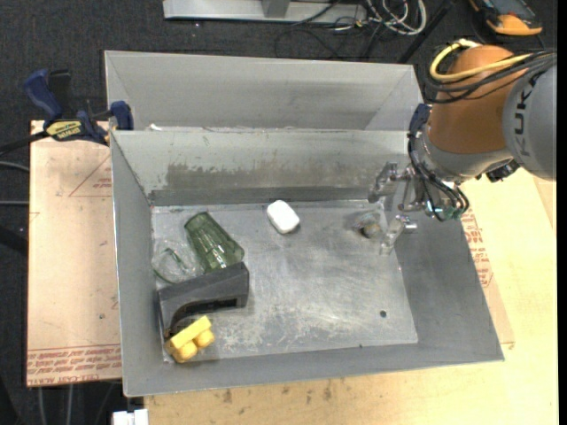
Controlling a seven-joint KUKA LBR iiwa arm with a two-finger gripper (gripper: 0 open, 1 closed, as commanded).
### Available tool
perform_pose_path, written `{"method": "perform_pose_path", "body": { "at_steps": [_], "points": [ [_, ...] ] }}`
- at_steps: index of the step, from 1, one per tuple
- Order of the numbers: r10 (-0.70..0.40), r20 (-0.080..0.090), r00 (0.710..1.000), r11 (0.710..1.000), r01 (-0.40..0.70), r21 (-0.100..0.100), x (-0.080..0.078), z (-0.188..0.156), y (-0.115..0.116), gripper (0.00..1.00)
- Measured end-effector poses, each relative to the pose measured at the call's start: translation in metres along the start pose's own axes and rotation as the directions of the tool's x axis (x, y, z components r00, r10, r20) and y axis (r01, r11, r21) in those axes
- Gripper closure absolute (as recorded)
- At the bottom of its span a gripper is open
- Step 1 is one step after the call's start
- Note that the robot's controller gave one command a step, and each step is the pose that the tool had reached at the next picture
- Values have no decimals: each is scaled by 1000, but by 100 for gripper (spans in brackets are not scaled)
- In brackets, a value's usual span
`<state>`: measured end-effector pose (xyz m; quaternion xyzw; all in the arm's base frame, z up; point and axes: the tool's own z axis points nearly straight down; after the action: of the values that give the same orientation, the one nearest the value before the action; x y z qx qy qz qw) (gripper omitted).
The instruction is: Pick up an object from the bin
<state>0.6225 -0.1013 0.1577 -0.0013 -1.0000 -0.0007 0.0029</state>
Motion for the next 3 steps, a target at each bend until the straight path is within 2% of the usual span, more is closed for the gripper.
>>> {"method": "perform_pose_path", "body": {
  "at_steps": [1, 2, 3],
  "points": [
    [-2, 8, 1000, 1000, 2, 1, -2, -4, 0, 0],
    [-135, 17, 991, 991, 135, 4, -13, 17, -11, 0],
    [-287, 10, 958, 958, 287, 4, -23, 82, -26, 100]
  ]
}}
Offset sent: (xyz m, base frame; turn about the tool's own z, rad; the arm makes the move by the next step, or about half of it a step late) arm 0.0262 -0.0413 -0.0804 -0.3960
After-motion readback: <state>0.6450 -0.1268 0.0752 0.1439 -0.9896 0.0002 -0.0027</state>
